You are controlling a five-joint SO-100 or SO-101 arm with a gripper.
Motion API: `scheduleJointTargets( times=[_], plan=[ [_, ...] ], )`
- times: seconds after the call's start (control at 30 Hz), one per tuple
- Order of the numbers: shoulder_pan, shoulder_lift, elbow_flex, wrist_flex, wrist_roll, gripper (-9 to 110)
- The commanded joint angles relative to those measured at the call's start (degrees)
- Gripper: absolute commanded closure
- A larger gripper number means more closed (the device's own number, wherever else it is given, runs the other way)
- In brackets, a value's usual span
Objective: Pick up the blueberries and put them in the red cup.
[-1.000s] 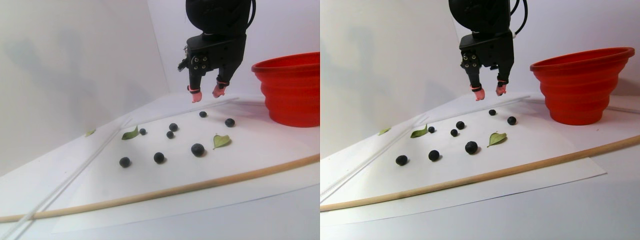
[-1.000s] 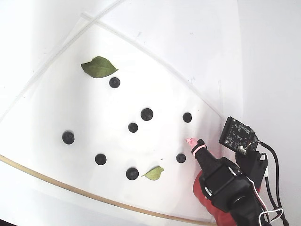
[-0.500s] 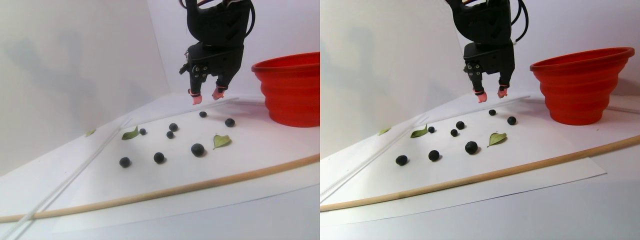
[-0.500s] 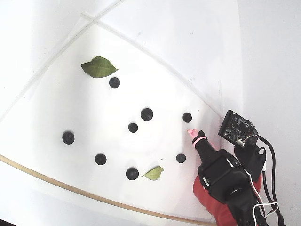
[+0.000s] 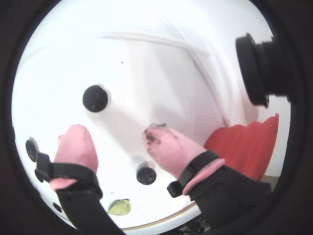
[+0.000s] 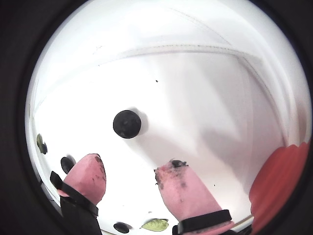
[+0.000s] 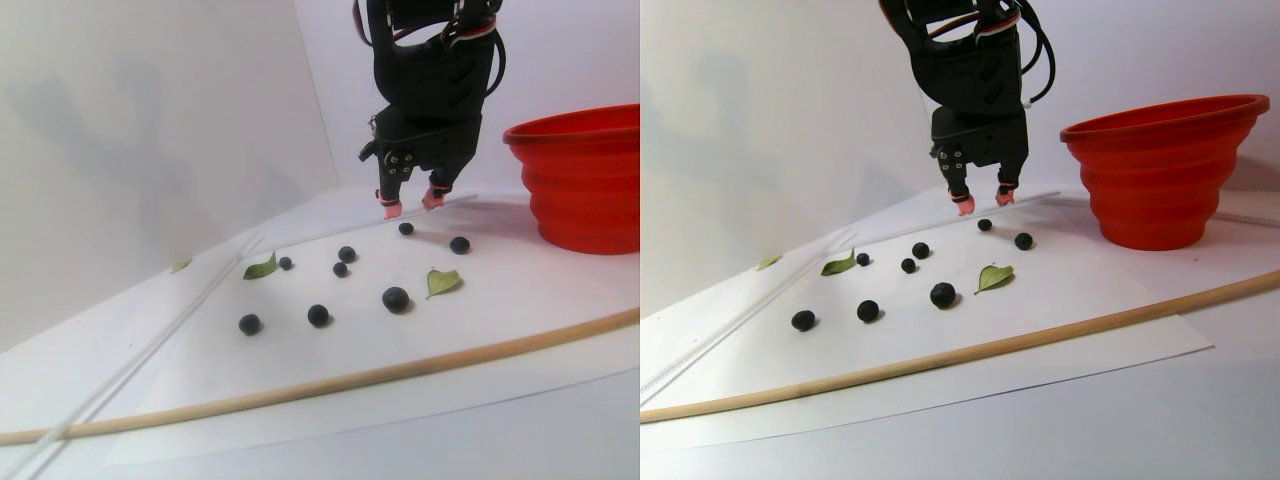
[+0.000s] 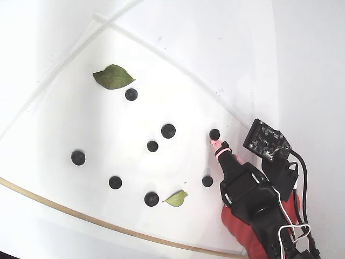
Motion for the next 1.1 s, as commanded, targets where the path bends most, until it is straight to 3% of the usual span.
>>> scheduleJointTargets(
  times=[0.0,1.07],
  plan=[
    [-1.49,0.35,-3.69,-1.93,1.23,80],
    [-2.37,-10.63,-11.95,-7.65,2.11,80]
  ],
)
